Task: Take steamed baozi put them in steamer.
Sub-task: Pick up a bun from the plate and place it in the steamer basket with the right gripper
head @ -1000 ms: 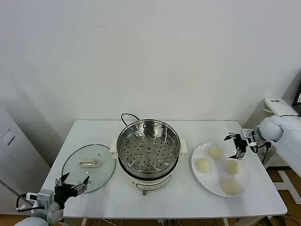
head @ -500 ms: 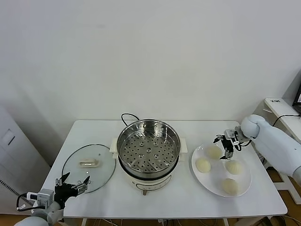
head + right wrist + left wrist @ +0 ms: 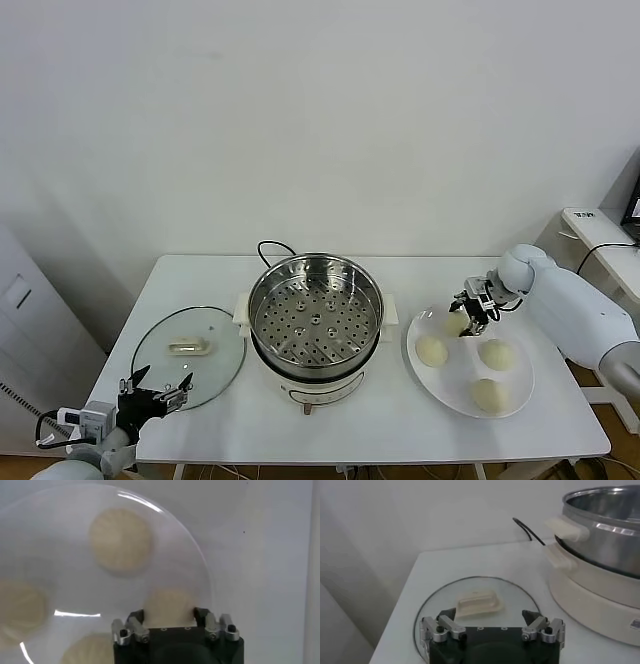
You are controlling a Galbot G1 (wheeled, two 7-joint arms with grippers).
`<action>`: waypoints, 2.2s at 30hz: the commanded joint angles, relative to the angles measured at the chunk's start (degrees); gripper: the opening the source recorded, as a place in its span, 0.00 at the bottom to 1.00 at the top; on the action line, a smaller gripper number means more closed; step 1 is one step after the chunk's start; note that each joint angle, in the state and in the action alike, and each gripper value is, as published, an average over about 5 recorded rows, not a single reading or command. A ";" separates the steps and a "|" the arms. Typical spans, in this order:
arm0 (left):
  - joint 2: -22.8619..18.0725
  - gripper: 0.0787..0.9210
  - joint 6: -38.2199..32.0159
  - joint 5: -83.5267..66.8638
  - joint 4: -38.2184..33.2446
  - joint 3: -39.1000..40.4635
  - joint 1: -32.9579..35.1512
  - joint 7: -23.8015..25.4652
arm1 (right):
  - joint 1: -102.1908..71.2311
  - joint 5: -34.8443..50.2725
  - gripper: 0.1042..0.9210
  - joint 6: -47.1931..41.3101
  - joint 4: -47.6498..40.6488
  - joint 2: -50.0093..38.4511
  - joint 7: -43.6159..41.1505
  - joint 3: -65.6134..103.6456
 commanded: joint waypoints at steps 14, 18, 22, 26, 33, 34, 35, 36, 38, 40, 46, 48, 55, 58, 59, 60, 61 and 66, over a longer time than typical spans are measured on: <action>-0.14 0.88 -0.21 0.04 -0.93 -0.36 1.27 -0.13 | 18.88 13.44 0.38 0.90 18.14 -11.50 -1.92 -17.19; 0.02 0.88 -0.35 0.03 -0.92 -0.32 1.37 -0.13 | 29.27 18.01 0.38 6.08 19.91 -9.80 -2.62 -23.03; -0.14 0.88 -0.21 0.08 -1.06 -0.19 1.27 -0.21 | 34.45 19.88 0.38 13.13 17.20 -3.83 -3.67 -24.46; -0.19 0.88 -0.01 0.07 -1.15 -0.07 1.11 -0.33 | 36.21 20.32 0.38 22.11 12.20 3.07 -5.02 -23.26; -0.07 0.88 0.54 -0.09 -1.61 0.00 0.73 -0.38 | 35.91 17.78 0.39 36.63 6.50 14.27 -7.48 -20.27; -0.02 0.88 0.55 -0.08 -1.53 -0.01 0.69 -0.38 | 35.62 17.07 0.39 37.71 6.21 15.57 -7.80 -19.73; 0.03 0.88 0.55 -0.07 -1.44 -0.02 0.65 -0.38 | 35.33 16.47 0.39 38.46 6.05 16.70 -8.05 -19.30; 0.07 0.88 0.56 -0.06 -1.36 -0.03 0.62 -0.38 | 35.04 16.02 0.39 38.75 6.10 17.54 -8.19 -19.00; 0.18 0.88 0.56 -0.06 -1.20 -0.07 0.58 -0.38 | 34.37 14.85 0.39 38.75 7.05 18.91 -8.14 -18.63; 0.28 0.88 0.54 -0.06 -1.03 -0.11 0.58 -0.37 | 33.73 13.60 0.39 38.75 8.47 19.60 -7.80 -18.58; 0.56 0.88 0.48 -0.04 -0.86 -0.27 0.67 -0.35 | 31.35 8.81 0.39 38.75 14.41 19.78 -6.51 -18.89; 0.58 0.88 0.48 -0.04 -0.88 -0.30 0.64 -0.34 | 30.20 6.39 0.39 38.75 15.75 19.93 -6.35 -18.77; 0.69 0.88 0.35 -0.05 -0.63 -0.40 0.62 -0.37 | 24.97 -3.99 0.39 38.75 18.42 20.32 -4.78 -16.47; 0.63 0.88 0.36 -0.02 -0.67 -0.33 0.61 -0.38 | 22.33 -7.18 0.39 38.75 18.36 20.59 -4.67 -15.08; 0.62 0.88 0.37 -0.01 -0.70 -0.31 0.61 -0.38 | 21.45 -8.44 0.39 38.75 18.11 20.77 -4.59 -14.41; 0.61 0.88 0.38 0.01 -0.73 -0.29 0.61 -0.38 | 20.62 -9.72 0.39 38.75 17.79 20.99 -4.45 -13.70; 0.62 0.88 0.40 0.02 -0.77 -0.29 0.61 -0.38 | 19.86 -10.77 0.39 38.75 17.45 21.22 -4.33 -13.04; 0.60 0.88 0.41 0.05 -0.80 -0.31 0.67 -0.39 | 17.47 -13.08 0.39 38.75 16.91 21.74 -3.88 -11.88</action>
